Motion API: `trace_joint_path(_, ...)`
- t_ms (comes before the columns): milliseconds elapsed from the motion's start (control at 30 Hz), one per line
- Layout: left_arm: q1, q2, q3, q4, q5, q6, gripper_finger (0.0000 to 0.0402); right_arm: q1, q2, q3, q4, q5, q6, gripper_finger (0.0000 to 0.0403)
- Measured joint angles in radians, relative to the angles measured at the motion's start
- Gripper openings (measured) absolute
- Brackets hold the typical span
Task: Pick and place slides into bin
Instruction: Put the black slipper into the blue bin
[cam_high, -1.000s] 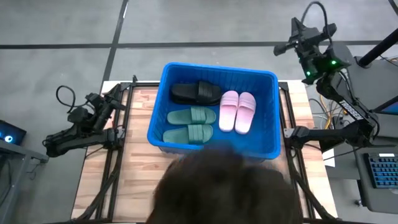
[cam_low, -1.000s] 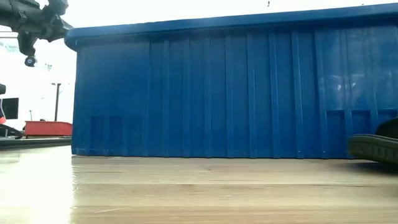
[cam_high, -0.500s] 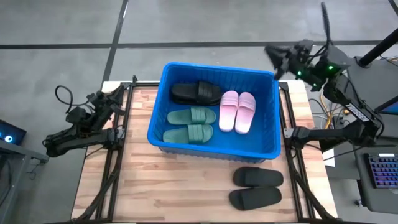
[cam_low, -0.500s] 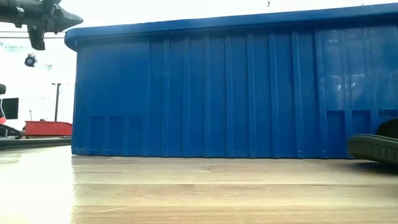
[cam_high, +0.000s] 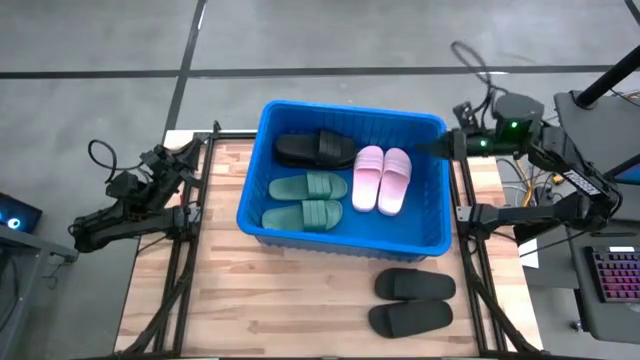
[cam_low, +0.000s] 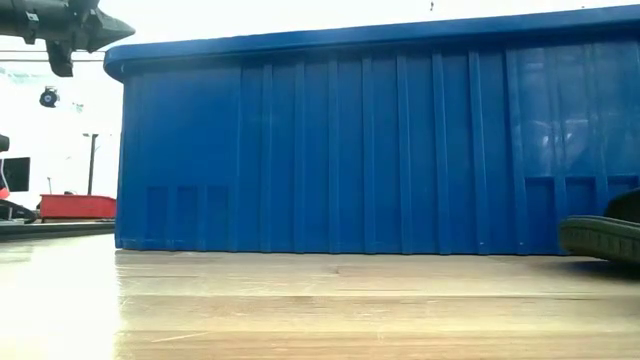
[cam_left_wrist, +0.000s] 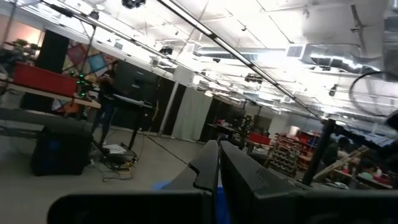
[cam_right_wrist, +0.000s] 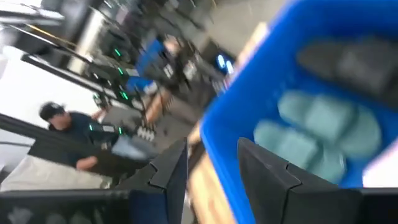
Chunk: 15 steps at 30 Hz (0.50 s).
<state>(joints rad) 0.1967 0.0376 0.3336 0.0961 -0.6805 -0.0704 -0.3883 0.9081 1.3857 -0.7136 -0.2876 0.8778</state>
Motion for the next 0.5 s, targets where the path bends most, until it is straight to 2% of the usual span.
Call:
trace_joint_path(200,0.000,0.000,0.000,-0.001,0.025,0.000,0.0002,0.122,-0.005,0.000,-0.174,0.000,0.140,0.0132)
trace_joint_path(500,0.000,0.000,0.000,-0.006,0.026,0.000,0.0002,0.406,0.011,0.000,-0.162,0.006,0.316,0.0132)
